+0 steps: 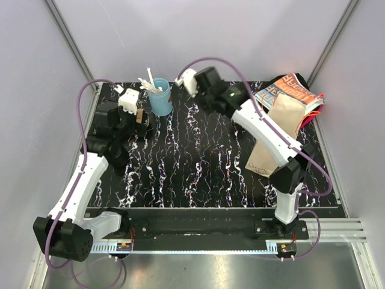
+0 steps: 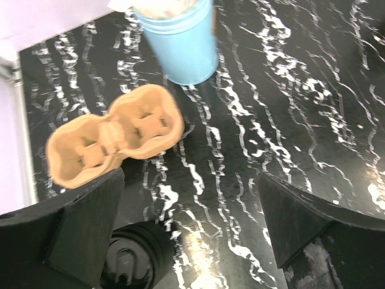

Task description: Pack the takeout coffee

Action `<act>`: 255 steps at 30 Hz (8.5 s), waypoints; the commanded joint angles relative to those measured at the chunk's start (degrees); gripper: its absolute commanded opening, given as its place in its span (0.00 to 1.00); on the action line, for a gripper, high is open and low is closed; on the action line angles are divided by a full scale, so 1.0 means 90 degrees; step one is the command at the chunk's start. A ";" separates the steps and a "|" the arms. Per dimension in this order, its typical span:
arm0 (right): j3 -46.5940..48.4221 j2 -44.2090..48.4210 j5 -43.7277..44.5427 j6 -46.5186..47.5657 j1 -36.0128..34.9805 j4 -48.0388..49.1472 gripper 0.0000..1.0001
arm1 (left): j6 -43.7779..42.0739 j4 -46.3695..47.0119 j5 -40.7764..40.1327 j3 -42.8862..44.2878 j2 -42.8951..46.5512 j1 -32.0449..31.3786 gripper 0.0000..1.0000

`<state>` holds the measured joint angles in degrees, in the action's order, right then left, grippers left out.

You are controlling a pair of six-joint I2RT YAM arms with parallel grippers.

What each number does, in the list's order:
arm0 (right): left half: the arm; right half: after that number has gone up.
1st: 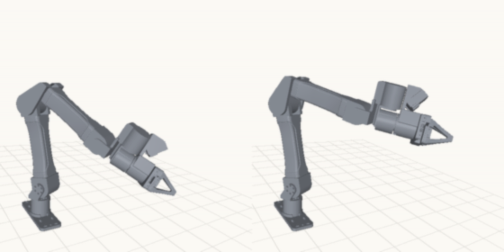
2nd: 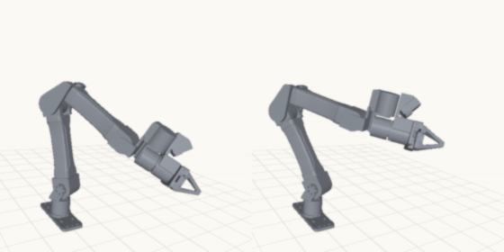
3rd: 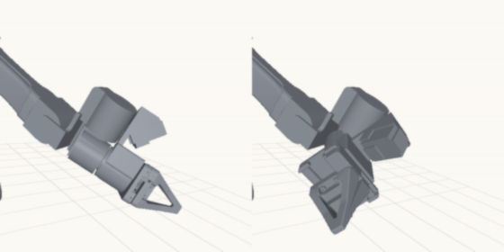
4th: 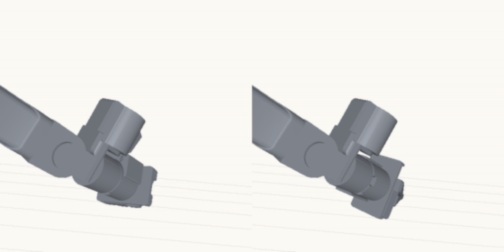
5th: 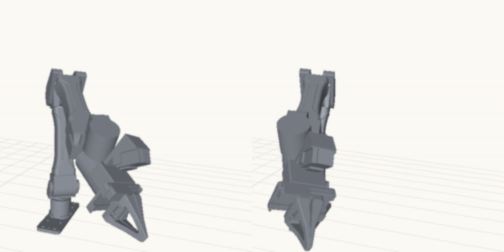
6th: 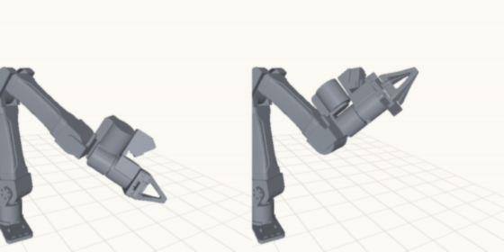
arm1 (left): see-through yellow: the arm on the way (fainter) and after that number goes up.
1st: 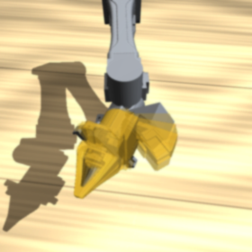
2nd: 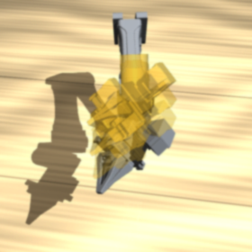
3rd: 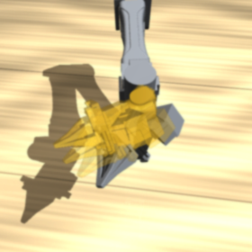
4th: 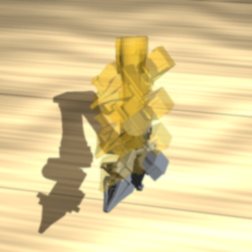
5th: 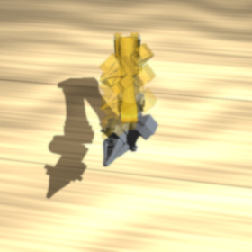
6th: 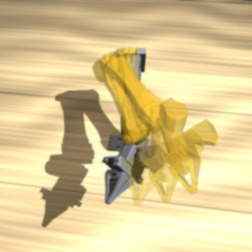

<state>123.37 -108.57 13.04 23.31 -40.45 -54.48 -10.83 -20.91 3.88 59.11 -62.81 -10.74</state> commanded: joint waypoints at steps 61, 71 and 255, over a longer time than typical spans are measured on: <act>-0.1511 -0.0837 0.0065 0.0173 -0.1697 0.1698 0.92 | 0.1057 0.0624 0.3191 -0.0299 0.0806 0.2121 0.99; -0.1112 0.0022 0.0622 -0.0558 -0.1415 0.1708 1.00 | 0.1426 0.0487 0.4011 0.0608 0.1080 0.1848 0.99; -0.3454 0.4387 0.4343 0.0956 0.1848 0.6093 1.00 | -0.4276 0.0196 -0.7287 0.4069 -0.0708 -0.3856 0.99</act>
<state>91.50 -70.61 59.66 44.31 -23.90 20.34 -59.57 -12.10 -67.11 98.15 -72.12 -49.87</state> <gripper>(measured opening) 0.994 0.987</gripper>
